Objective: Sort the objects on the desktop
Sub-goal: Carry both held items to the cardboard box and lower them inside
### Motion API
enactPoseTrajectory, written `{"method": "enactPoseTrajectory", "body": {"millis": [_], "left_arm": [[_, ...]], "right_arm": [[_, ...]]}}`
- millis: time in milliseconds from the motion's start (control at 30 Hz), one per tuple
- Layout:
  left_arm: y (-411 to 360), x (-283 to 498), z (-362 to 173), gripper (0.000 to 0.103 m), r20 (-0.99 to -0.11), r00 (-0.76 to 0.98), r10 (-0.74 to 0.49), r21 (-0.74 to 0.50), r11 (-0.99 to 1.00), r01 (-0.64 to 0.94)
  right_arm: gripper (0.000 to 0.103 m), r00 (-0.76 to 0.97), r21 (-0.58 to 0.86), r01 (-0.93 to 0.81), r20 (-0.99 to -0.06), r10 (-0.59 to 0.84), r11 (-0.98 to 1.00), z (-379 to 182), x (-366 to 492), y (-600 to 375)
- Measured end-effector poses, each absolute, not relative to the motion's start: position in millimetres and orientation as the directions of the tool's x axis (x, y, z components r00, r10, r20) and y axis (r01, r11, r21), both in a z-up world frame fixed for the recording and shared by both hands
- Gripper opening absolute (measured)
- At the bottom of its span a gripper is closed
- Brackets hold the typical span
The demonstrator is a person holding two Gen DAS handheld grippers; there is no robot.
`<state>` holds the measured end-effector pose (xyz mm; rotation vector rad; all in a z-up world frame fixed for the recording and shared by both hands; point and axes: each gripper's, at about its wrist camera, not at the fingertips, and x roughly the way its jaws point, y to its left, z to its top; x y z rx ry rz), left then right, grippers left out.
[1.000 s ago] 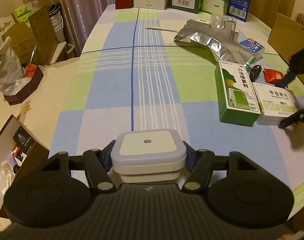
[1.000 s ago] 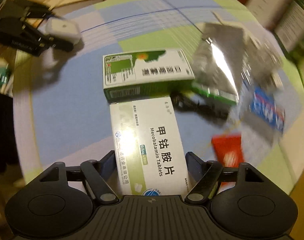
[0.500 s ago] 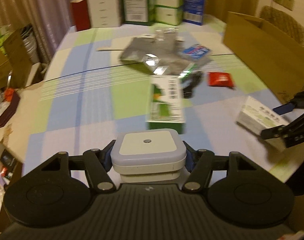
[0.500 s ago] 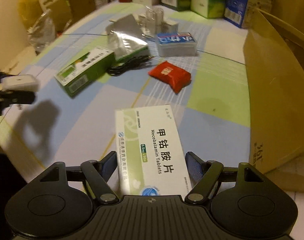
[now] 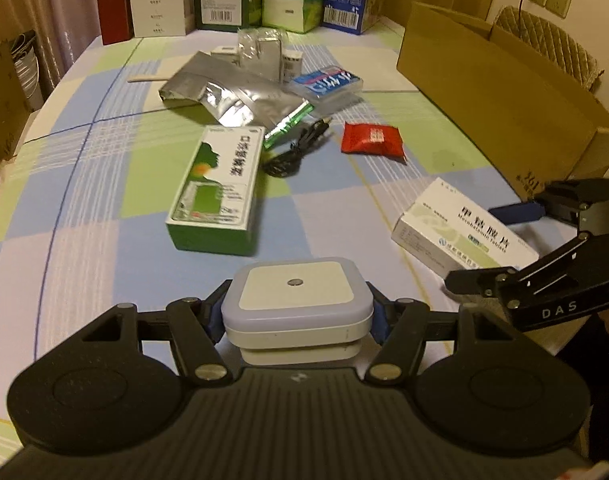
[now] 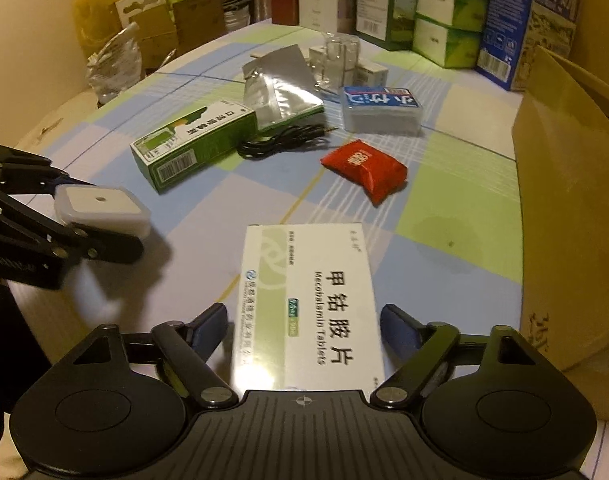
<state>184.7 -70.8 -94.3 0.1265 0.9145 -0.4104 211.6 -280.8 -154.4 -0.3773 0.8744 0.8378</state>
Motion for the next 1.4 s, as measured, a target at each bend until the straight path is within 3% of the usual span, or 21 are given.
{"method": "enactPoseTrajectory", "body": {"millis": [367, 767, 1033, 1400], "left_arm": [[-79.0, 180.9, -96.6, 0.061, -0.790, 0.544, -0.282, -0.045, 0.912, 0.407], [-107.5, 177.1, -30.5, 0.061, -0.739, 0.592, -0.321, -0.018, 0.888, 0.459], [-186.0, 191.7, 27.1, 0.061, -0.673, 0.608, -0.421, -0.016, 0.830, 0.558], [-321.7, 231.5, 42.3, 0.061, -0.631, 0.552, -0.545, -0.040, 0.734, 0.678]], "right_arm": [[0.068, 0.456, 0.028, -0.696, -0.754, 0.473, 0.717, -134.7, 204.3, -289.2], [0.068, 0.594, 0.083, -0.603, -0.617, 0.516, 0.794, -19.8, 222.8, -341.3], [0.068, 0.677, 0.032, -0.484, -0.619, 0.398, 0.874, 33.3, 278.7, -413.4], [0.068, 0.669, 0.035, -0.408, -0.668, 0.325, 0.912, 15.1, 341.3, -479.4]]}}
